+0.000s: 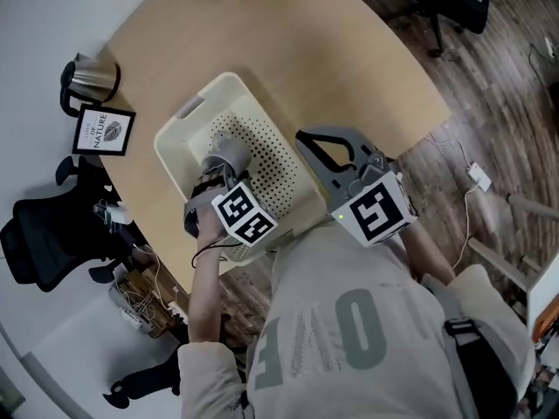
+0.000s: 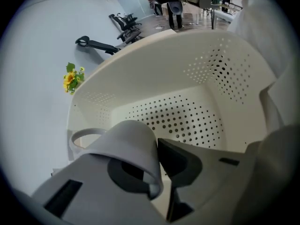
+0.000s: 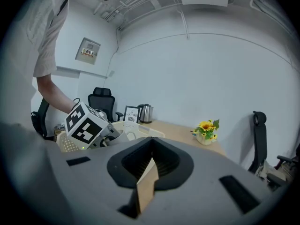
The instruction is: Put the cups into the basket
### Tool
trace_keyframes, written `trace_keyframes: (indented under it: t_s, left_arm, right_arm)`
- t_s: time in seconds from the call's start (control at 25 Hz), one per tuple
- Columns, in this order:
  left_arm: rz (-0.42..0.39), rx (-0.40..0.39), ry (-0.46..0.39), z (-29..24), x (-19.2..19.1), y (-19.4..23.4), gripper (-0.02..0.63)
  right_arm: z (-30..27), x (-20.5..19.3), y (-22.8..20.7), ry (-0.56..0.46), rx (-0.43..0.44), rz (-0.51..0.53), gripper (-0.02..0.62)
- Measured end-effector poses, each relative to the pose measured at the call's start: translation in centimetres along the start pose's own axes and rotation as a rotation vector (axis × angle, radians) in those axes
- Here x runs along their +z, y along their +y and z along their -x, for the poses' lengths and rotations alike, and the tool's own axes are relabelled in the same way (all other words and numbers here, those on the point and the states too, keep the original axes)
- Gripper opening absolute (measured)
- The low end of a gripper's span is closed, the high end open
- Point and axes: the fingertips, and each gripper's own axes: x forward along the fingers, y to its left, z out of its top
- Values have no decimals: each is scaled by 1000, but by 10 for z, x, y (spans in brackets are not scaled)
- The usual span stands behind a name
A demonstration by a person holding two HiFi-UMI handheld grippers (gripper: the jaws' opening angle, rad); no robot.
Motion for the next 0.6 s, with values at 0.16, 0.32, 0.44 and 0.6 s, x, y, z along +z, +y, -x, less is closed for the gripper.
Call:
trace_keyframes:
  t_s: [0.16, 0.32, 0.44, 0.6]
  left_arm:
    - [-44, -77, 39, -11, -2, -16, 67]
    - [-119, -120, 74, -22, -3, -26, 67]
    - [-167, -157, 88, -28, -3, -32, 68]
    - [-188, -163, 102, -33, -2, -34, 67]
  right_arm:
    - [10, -7, -11, 2, -8, -8, -2]
    - [20, -20, -15, 25, -31, -21, -2]
    - [27, -25, -19, 26, -43, -42, -2]
    - [35, -27, -28, 22, -76, -70, -2]
